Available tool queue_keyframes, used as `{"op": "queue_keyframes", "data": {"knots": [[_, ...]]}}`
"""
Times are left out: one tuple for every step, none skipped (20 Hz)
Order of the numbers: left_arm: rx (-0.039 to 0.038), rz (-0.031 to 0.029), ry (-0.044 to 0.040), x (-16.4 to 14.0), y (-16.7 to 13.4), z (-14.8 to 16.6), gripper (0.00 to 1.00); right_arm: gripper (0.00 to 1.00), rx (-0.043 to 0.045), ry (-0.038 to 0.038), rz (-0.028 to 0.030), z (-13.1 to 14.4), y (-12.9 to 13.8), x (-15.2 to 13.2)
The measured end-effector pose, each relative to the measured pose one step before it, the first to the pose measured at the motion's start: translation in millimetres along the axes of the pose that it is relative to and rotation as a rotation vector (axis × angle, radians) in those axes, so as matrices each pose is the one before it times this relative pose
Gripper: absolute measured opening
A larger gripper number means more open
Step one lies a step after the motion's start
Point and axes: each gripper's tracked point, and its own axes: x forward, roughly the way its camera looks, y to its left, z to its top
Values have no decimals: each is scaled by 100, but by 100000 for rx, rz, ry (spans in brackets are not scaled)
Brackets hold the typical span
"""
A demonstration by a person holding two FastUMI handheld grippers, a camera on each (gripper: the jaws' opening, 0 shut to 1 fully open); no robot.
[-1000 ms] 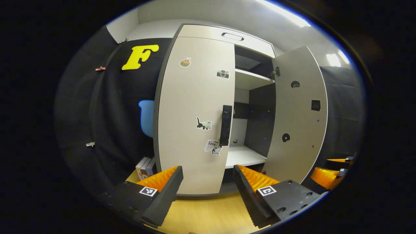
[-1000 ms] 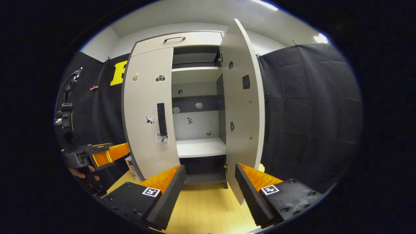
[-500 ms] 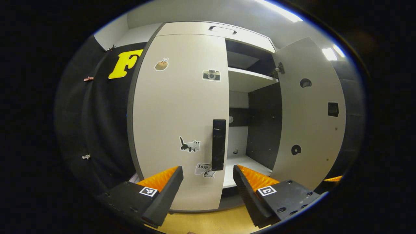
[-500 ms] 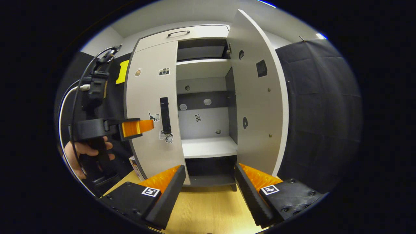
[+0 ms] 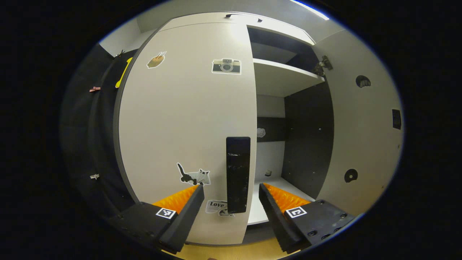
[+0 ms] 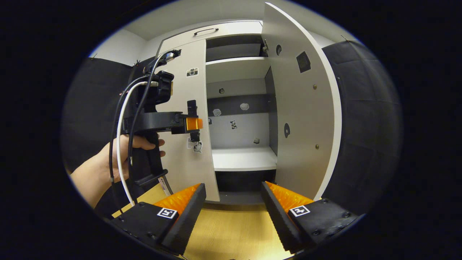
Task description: Open the right door of the double-door shoe cabinet with the right hand, and open the left door with the left hand.
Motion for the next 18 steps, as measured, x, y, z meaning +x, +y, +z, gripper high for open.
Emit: {"op": "queue_keyframes", "data": {"knots": [[822,1635,362,479,305,-30,93,97,-604,161,320,-146,-331,492],[204,1125,190,419,114,-10,89,97,383,281,786,-102,-231,386],[-155,510,365,323,-52,-18,88,97,1035,258,1088,-41,-85,311],[-71,712,229,206,8,-56,84,97,1165,409,805,-112,-73,221],[-262,727,-9,224,-25,19,82,97,885,384,878,-216,16,239],[-387,190,324,215,-301,-57,76,97,418,575,1012,-63,91,177],[-362,597,546,208,-202,-101,72,98,-180,799,1212,-243,79,285],[-56,416,454,105,-177,-78,65,98,-783,1097,972,-240,-40,241],[-12,514,293,144,-183,-98,61,98,-1044,727,638,-183,-39,240],[-985,919,235,137,-126,-44,54,98,-973,-65,408,11,-88,172],[-1278,349,-145,-136,-173,3,51,98,-378,-344,312,97,-63,215],[-1846,-416,-186,43,-251,-16,45,98,303,-184,568,69,-10,-46],[-1465,297,-213,80,-37,5,41,98,530,37,559,-10,-11,-21],[-411,-481,95,-68,46,-16,36,98,473,281,358,-96,-69,-19],[484,-591,627,17,-7,-65,35,98,144,976,295,-230,-114,-12],[261,-308,576,-44,-20,-112,33,98,-214,1337,175,-420,-232,-177],[-413,134,57,18,-4,61,30,98,4,649,-427,-234,-292,-191],[-363,-134,-89,41,9,-60,24,98,487,316,-344,-186,-230,-200]]}}
